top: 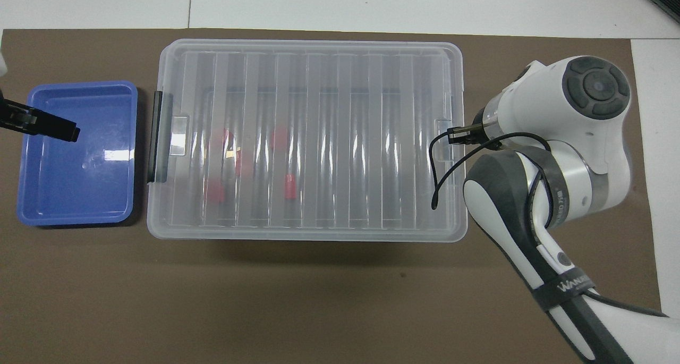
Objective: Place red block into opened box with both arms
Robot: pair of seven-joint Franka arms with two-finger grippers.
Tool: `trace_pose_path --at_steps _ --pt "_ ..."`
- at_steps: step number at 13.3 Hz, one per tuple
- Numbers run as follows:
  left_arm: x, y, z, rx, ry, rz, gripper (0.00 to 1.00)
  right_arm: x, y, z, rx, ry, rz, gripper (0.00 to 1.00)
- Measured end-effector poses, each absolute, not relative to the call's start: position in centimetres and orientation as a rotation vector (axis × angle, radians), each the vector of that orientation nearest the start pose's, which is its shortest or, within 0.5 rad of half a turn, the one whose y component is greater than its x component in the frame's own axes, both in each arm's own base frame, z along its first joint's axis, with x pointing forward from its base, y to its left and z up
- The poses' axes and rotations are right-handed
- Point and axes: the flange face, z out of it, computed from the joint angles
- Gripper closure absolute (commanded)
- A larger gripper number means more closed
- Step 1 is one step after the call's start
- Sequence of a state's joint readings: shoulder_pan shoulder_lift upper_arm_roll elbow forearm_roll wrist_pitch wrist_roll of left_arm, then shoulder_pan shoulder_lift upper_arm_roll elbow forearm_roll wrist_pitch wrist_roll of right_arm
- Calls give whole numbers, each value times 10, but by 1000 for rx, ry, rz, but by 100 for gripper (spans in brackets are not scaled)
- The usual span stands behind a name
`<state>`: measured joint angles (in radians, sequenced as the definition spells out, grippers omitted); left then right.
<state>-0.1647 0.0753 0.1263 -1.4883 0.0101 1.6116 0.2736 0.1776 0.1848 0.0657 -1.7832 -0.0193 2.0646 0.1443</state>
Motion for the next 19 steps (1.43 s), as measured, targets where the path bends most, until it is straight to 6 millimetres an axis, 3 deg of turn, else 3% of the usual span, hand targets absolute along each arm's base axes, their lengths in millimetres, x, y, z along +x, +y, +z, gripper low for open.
trace_pose_path --at_steps 5,9,11,14,19 --pt "581 -32 622 -3081 513 -65 0 605 147 463 -3118 -166 -162 100" --pt "581 -38 620 -3081 529 -60 0 597 120 500 -3116 27 -208 100" --pt "581 -32 621 -3084 513 -61 0 590 98 516 -3119 154 -186 4" --pt "581 -22 621 -3088 489 -61 0 584 51 533 -3119 288 -168 0" --pt "581 -23 621 -3089 492 -62 0 568 6 564 -3116 412 -140 0"
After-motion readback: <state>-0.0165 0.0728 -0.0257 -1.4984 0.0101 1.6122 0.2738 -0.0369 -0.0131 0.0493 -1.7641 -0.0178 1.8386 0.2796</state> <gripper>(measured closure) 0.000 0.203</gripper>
